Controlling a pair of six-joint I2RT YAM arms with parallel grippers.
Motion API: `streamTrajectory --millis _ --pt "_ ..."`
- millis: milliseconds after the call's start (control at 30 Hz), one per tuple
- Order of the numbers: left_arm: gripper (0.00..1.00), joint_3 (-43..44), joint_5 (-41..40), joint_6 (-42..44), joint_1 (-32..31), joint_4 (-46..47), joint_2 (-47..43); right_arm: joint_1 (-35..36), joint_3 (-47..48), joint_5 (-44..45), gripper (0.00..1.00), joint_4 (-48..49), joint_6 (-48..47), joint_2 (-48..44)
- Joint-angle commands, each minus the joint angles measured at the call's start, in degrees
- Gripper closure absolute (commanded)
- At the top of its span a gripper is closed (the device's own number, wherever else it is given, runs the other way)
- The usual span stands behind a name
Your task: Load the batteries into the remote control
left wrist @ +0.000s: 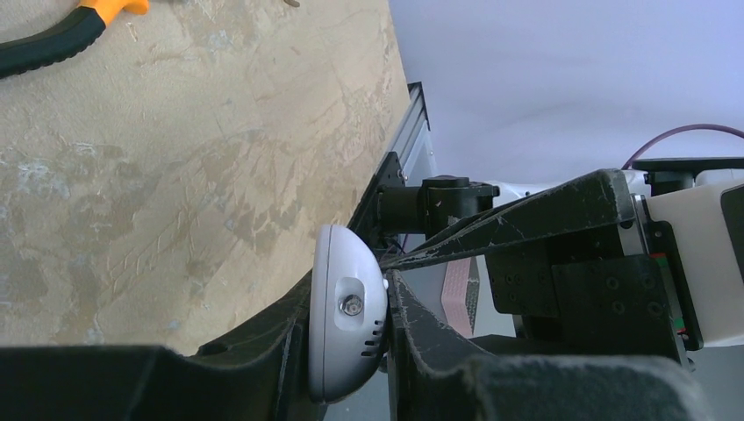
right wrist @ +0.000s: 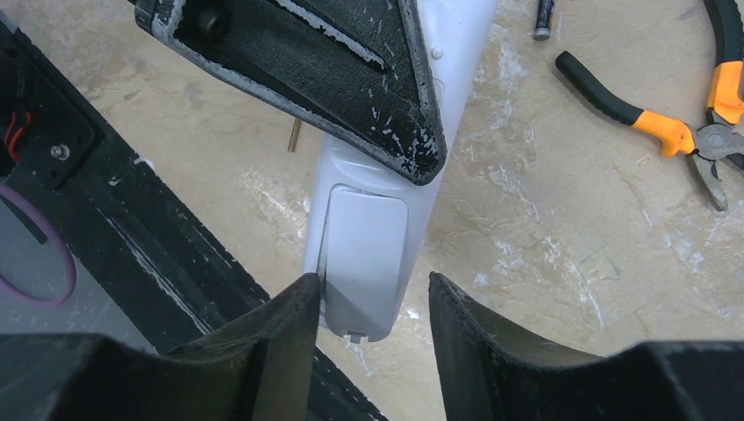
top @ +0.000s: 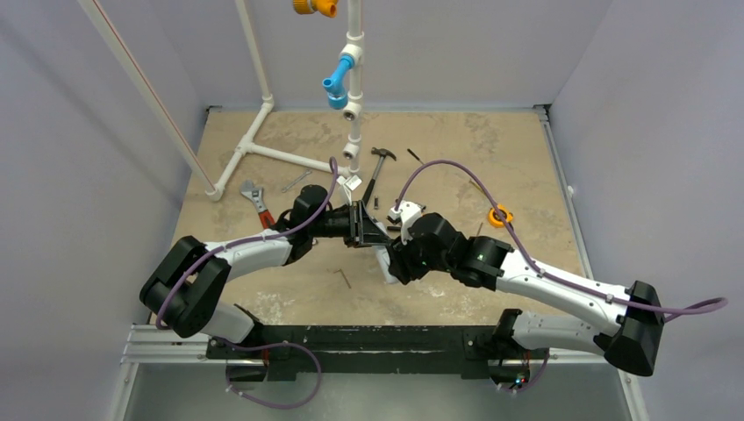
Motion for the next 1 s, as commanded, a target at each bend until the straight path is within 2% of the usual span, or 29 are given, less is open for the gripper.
streamTrajectory --millis 0,133,500,833,967 --pt "1.0 2.24 0.19 1.24 -0.13 1.81 -1.02 0.47 -0.42 -0.2 0.55 1.86 -0.32 0.12" --pt "1.0 2.33 0.28 1.23 -0.25 1.82 -1.08 0.48 -0.26 0.14 0.6 1.48 -0.68 0.57" --pt "1.0 2.41 0.37 1.51 -0.19 1.59 -0.69 0.56 -0.03 -0.57 0.65 0.74 -1.43 0.15" --pt "1.0 4.84 -2.42 6.94 -0.13 -8.44 -2.82 0.56 -0.61 -0.64 0.67 2.35 -1.66 -2.76" --pt "1.0 5.14 -2.57 7.12 -0.16 -9.15 -2.68 0.56 -1.05 -1.13 0.69 3.56 -0.56 -3.41"
